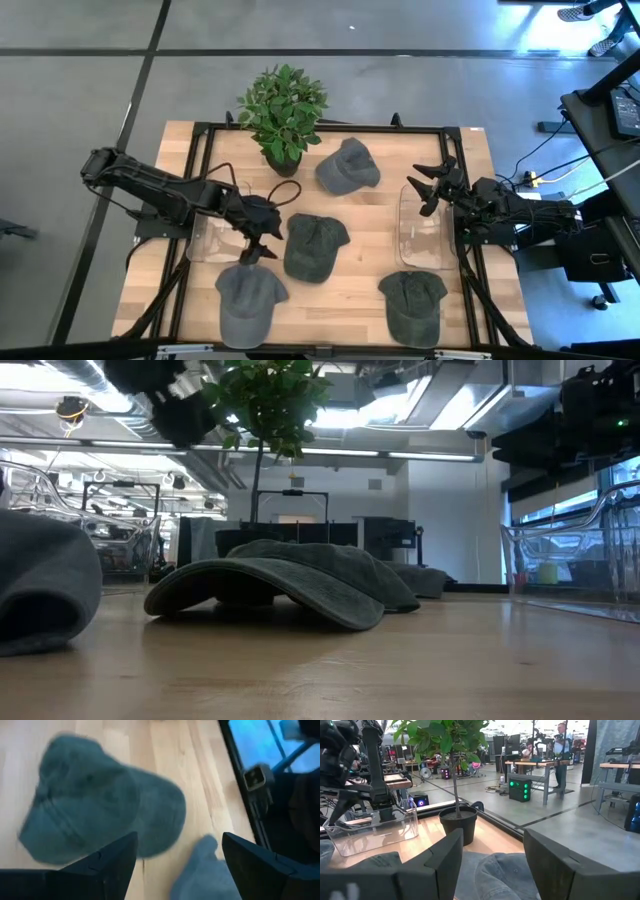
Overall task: Pick & Place hat
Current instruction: Put the bottom gray cap into the left transparent bin
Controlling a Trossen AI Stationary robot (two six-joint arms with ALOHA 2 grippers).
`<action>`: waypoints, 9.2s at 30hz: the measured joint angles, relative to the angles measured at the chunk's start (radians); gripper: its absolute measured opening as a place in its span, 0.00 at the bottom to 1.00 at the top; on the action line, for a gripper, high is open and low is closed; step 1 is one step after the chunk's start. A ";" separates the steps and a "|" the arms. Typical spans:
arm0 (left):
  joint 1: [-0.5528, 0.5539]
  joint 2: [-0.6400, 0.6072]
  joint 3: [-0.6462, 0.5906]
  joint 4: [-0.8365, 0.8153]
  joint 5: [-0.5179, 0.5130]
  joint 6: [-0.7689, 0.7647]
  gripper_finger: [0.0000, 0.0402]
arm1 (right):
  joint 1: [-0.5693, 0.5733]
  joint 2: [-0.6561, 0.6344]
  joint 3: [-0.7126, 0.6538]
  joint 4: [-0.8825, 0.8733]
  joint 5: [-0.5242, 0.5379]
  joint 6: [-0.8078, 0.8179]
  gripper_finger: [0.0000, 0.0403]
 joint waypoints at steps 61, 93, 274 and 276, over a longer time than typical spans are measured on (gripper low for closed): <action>-0.095 0.579 0.251 -0.507 0.246 -0.046 0.02 | 0.000 0.000 0.000 -0.003 0.000 0.025 0.52; -0.051 0.453 1.067 -1.116 -0.197 0.156 0.01 | 0.000 -0.001 -0.001 -0.021 0.000 0.023 0.52; 0.381 -0.142 0.404 -1.114 -0.652 0.560 0.06 | 0.000 -0.001 -0.001 -0.115 0.027 0.190 0.52; 0.387 -0.142 0.404 -1.114 -0.641 0.561 0.07 | 0.000 -0.001 -0.001 -0.115 0.027 0.190 0.52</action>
